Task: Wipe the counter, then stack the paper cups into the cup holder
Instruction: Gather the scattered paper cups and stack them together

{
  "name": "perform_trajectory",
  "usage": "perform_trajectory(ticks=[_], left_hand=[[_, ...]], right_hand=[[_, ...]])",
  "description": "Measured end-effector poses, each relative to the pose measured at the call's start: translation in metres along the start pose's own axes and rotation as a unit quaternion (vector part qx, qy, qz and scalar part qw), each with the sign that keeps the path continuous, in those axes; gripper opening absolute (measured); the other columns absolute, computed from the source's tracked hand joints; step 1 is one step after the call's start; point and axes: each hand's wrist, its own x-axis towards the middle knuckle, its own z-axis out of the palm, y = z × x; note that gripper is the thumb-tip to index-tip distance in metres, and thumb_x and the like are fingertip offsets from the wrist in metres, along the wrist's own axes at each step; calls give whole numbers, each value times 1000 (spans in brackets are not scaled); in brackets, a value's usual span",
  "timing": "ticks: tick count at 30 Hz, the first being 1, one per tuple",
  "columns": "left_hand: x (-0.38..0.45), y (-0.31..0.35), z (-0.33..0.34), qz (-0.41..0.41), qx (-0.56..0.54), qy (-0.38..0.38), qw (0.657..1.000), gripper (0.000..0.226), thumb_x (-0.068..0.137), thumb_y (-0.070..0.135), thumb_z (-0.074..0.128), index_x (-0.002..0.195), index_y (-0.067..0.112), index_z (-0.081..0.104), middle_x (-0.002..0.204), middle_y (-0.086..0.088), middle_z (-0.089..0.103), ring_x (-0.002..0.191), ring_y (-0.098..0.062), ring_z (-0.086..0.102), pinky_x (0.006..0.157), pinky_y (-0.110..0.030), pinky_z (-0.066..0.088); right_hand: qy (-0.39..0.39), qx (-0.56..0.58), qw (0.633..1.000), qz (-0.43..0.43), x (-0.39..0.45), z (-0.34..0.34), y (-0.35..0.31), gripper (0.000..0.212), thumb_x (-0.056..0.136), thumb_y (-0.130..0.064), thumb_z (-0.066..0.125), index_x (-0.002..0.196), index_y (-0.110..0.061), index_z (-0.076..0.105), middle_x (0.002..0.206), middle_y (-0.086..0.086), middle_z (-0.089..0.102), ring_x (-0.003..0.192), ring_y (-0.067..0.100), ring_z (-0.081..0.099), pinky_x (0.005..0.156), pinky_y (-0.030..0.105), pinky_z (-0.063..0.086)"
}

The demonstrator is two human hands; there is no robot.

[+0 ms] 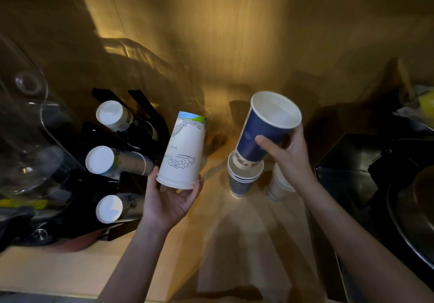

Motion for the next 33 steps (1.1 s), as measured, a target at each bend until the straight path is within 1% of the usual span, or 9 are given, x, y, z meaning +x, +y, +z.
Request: perform_trajectory(ticks=[2,6,8,13,18,21,26,29,33], left_hand=[[1,-2,-2,1,-7,6,1000,67,71,54,60,128,19,52,116,-20,60,101,-38,59,67,-39,60],[2,-4,-4,12,7,18,1000,73,63,50,68,126,18,52,121,-19,60,104,-40,61,75,-45,59],[2,-5,-4,19,18,24,999,72,60,49,70,124,19,53,123,-19,59,104,-40,61,74,-46,59],[2,-6,-2,20,26,50,998,71,58,46,71,120,16,53,120,-20,59,104,-40,61,69,-48,59],[2,-8,3,42,73,72,994,67,58,44,70,119,18,53,116,-15,58,83,-34,70,67,-48,59],[2,-9,6,72,138,96,983,64,67,44,68,125,24,50,119,-12,57,96,-35,66,68,-44,60],[-3,-17,20,188,326,108,920,74,59,46,70,127,29,46,124,-6,61,103,-22,63,67,-35,54],[-9,-24,34,227,424,70,874,69,53,41,81,116,41,53,121,4,61,98,-11,66,60,-24,54],[-13,-34,52,251,515,45,818,62,49,41,80,106,51,56,120,10,60,105,-9,61,76,-31,56]], right_hand=[[-20,-2,999,40,-4,2,19,87,56,-39,82,128,-31,34,127,-10,50,121,10,47,97,27,42],[-41,-78,993,84,-7,5,52,83,60,-25,84,122,-36,30,112,-23,45,113,6,43,71,1,41],[-51,-121,988,80,-9,5,63,90,59,-24,84,129,-32,27,114,-26,44,112,6,42,74,-4,37],[-93,-296,948,67,-11,4,68,95,62,-39,80,138,-21,27,134,3,49,122,22,44,98,40,41],[-134,-407,903,15,-13,2,64,77,73,-50,69,134,-14,39,138,5,47,129,22,36,103,37,33],[-143,-417,897,21,-10,3,57,78,71,-45,72,132,-11,39,138,8,43,132,23,29,106,34,27],[-124,-344,927,-79,-21,10,32,92,68,-35,74,143,-18,24,154,2,24,142,17,12,113,30,15],[-158,-390,888,-186,-30,17,16,98,65,-36,72,144,-28,16,156,0,19,143,15,9,115,35,12],[-172,-417,865,-220,-38,17,9,82,66,-33,72,138,-22,36,142,1,45,132,19,36,114,39,22]])
